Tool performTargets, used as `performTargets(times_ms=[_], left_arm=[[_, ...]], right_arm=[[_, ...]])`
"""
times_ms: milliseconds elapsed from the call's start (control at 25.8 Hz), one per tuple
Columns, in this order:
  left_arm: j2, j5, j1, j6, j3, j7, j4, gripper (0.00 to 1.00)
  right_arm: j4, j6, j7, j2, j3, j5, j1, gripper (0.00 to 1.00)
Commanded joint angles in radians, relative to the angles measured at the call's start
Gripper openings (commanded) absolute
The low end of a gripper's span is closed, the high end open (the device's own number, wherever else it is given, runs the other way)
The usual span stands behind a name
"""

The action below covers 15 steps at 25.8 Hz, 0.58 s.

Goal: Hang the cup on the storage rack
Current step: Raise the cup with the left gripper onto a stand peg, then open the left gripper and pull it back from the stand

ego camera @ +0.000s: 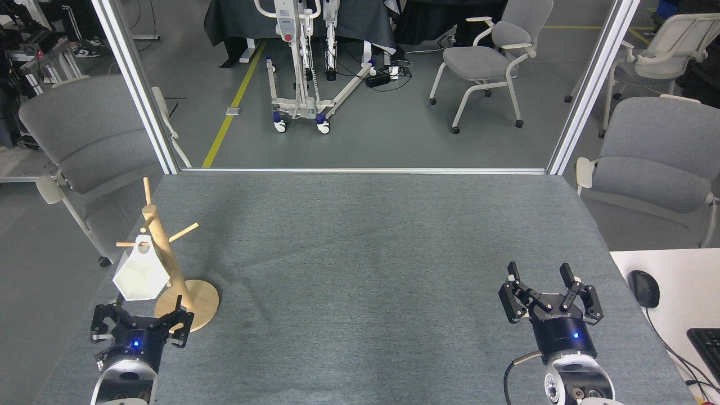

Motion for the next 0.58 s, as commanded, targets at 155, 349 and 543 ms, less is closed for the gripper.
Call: performTargets(times_ms=[155,349,543], left_arm=[[-0.084,0.007,0.011,-0.009,-0.004,0.1,0.107,0.98],[-0.146,0.021,0.014,-0.014,-0.021,0.118,0.079,0.99],[-0.147,0.264,0.008,0.008,-0.226,0.115,0.012,0.98]], right_arm=[[0.001,0.0,-0.002,-0.004,-0.002,-0.002,0.004,1.0],[-0.002,0.0,-0.002,-0.003,-0.002,-0.002,0.004,1.0],[-0.001,0.003,-0.006,0.008,-0.011,0.0,0.007,1.0]])
